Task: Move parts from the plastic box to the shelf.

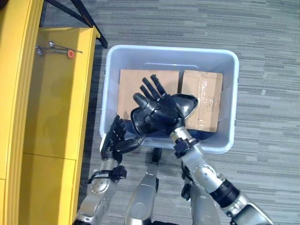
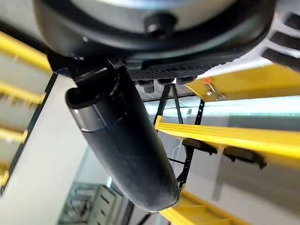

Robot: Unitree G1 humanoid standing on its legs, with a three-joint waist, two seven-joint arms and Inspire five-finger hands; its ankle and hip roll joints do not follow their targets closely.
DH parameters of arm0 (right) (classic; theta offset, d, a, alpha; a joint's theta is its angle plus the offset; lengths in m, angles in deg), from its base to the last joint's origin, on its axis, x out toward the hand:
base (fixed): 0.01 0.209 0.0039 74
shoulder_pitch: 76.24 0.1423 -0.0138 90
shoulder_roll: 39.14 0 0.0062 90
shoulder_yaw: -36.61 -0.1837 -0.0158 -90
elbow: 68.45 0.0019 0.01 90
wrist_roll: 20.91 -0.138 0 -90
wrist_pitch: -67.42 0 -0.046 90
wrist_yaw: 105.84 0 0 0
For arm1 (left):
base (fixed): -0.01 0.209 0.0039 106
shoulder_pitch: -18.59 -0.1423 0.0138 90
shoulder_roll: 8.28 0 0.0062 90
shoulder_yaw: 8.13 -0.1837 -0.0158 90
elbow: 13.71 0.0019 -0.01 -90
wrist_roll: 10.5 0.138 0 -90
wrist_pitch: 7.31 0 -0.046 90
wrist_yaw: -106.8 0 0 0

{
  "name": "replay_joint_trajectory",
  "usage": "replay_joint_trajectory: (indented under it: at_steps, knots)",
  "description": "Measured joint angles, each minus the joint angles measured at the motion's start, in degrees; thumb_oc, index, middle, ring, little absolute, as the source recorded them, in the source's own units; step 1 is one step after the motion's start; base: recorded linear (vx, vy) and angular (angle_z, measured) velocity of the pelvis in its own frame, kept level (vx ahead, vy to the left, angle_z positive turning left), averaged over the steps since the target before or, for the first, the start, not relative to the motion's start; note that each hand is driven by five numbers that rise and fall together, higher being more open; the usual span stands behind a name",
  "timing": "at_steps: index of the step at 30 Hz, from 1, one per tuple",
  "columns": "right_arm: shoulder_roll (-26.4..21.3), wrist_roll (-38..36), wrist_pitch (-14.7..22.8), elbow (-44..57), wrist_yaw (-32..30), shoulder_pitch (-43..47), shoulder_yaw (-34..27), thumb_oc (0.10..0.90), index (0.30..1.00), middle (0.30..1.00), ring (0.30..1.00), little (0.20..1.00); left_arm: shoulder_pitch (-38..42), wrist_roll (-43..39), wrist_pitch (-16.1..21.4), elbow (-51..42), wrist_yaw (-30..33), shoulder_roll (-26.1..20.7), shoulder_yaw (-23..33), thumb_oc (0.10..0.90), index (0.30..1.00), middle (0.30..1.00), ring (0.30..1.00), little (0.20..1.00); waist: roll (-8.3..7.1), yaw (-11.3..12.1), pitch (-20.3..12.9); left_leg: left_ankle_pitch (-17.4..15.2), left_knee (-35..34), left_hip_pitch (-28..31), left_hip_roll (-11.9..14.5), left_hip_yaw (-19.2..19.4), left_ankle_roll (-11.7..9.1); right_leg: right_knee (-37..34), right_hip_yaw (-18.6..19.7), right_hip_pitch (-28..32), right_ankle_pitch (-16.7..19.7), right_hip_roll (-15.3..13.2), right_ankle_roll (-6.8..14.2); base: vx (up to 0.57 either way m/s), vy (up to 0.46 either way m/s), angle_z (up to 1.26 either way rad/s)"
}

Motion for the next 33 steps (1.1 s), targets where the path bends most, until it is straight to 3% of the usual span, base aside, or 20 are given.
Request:
replay_joint_trajectory:
  at_steps: [5, 9, 21, 26, 31, 33]
  knots:
    - [-5.40, 8.54, -2.00, 0.28, -0.31, -0.72, -3.18, 0.900, 1.000, 1.000, 1.000, 1.000, -0.89, 0.03, 0.00, -0.24, -1.12, -0.33, 0.00, 0.900, 1.000, 1.000, 1.000, 1.000, -0.42, -0.88, -0.16, -0.20, -0.02, 0.02, 0.18, 0.09, -0.19, -0.01, 0.20, -0.06, 0.07, 0.19, -0.05, 0.00, -0.002, -0.01]
    - [-9.81, 26.27, -4.01, 1.97, -2.59, -0.57, -6.65, 0.900, 1.000, 1.000, 1.000, 1.000, -2.61, 0.14, -0.01, -0.75, -2.26, -1.60, 0.23, 0.900, 1.000, 1.000, 1.000, 1.000, -1.34, -1.70, -0.29, 0.09, -0.06, 0.00, 0.32, 0.23, 0.23, -0.22, 0.33, -0.10, 0.09, 0.38, -0.08, 0.00, -0.001, -0.02]
    - [-20.04, 63.90, -6.03, 4.82, -4.67, 0.41, -8.56, 0.900, 1.000, 1.000, 1.000, 1.000, -3.48, 3.05, 0.12, -1.55, -2.73, -2.74, 2.64, 0.900, 1.000, 1.000, 1.000, 1.000, -3.15, -1.64, -0.13, 0.14, -0.01, -0.92, 0.31, 0.04, 0.27, -0.65, 0.05, -0.64, 0.11, 0.46, -0.07, -0.01, 0.000, 0.01]
    - [-19.79, 69.73, -6.15, 4.81, -4.58, 1.28, -8.41, 0.900, 1.000, 1.000, 1.000, 1.000, -3.48, 4.26, 0.18, -1.56, -3.31, -2.74, 2.63, 0.900, 1.000, 1.000, 1.000, 1.000, -3.39, -1.45, -0.05, 0.13, -0.03, -1.19, 0.28, 0.04, 0.27, -0.79, -0.05, -0.81, 0.10, 0.46, -0.06, -0.01, 0.003, 0.01]
    - [-22.42, 82.68, -6.19, 4.80, -4.53, 3.78, -7.45, 0.900, 1.000, 1.000, 1.000, 1.000, -3.30, 5.18, 0.46, -1.55, -3.24, -2.63, 2.65, 0.900, 1.000, 1.000, 1.000, 1.000, -3.53, -1.34, 0.02, 0.18, -0.03, -2.24, 0.29, 0.12, 0.30, -0.79, 0.04, -1.94, 0.15, 0.49, -0.05, 0.00, 0.000, 0.00]
    - [-22.42, 84.44, -6.22, 4.80, -4.52, 3.54, -7.45, 0.900, 1.000, 1.000, 1.000, 1.000, -3.28, 5.20, 0.51, -1.56, -3.19, -2.62, 2.66, 0.900, 1.000, 1.000, 1.000, 1.000, -3.78, -1.33, 0.16, 0.18, -0.03, -2.22, 0.28, 0.15, 0.30, -0.80, 0.03, -1.93, 0.13, 0.48, -0.03, 0.00, 0.000, 0.00]
